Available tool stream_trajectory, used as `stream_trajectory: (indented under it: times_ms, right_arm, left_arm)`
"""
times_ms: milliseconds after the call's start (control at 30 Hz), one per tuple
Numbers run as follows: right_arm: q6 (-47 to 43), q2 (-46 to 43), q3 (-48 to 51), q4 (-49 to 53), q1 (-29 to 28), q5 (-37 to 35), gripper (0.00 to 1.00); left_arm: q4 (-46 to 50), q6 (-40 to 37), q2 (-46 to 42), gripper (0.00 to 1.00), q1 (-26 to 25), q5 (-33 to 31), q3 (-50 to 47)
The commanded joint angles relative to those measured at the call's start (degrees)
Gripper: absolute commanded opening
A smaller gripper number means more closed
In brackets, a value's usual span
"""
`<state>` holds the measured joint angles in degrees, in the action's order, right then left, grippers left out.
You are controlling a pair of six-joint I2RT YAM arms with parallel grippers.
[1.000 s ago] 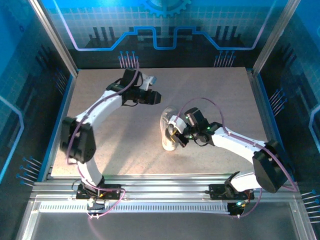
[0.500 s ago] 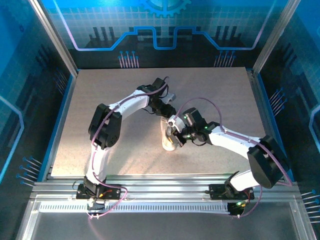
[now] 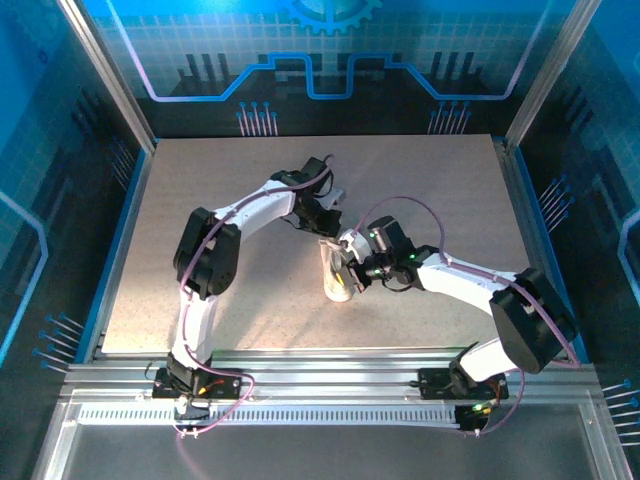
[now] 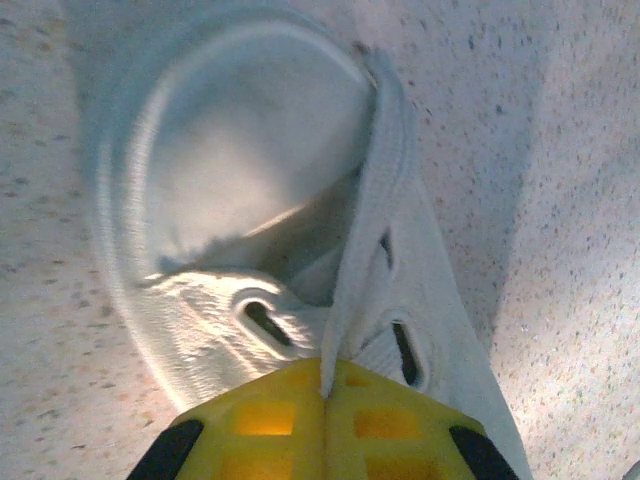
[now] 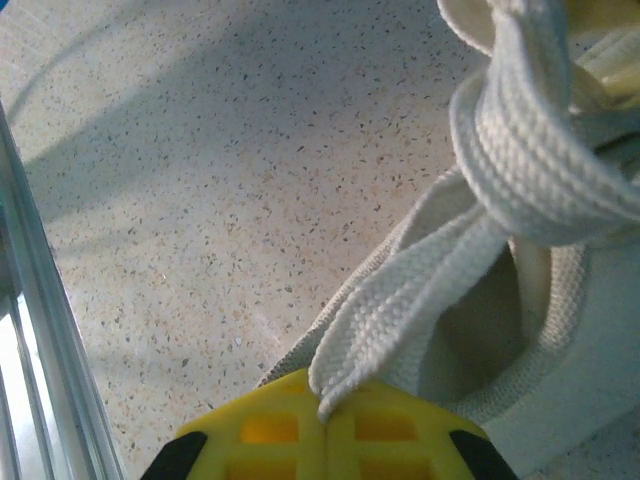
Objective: Tie the shoes
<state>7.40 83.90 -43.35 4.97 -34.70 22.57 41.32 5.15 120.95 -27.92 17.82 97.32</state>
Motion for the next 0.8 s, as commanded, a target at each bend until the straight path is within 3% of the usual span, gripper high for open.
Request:
stream_trajectory:
  times_ms: [0,233,467,767]
  right_arm:
    - [2.4,1.0,3.9,6.6,0.3,-0.3,0.0]
    - [4.6,0.7,5.5,4.8,0.1,0.5,0.0]
    - [5.1,-0.1,4.1,6.7,0.2,-0.5,0.0]
    - [2.1,-4.6,-11.3,23.1,4.6,-2.4,0.0]
  left_arm:
    - [-2.3,2.8,-4.3,0.0,3.7,-0.1,-0.7]
    - [-6.4,5.4,-6.1,0.0,6.3,3.4,-2.4]
    - [-11.7,7.9,-9.1,0.0,8.1,2.2,-8.1]
    - [-15.9,10.1,-12.9,0.0,9.6,-1.2,-15.6]
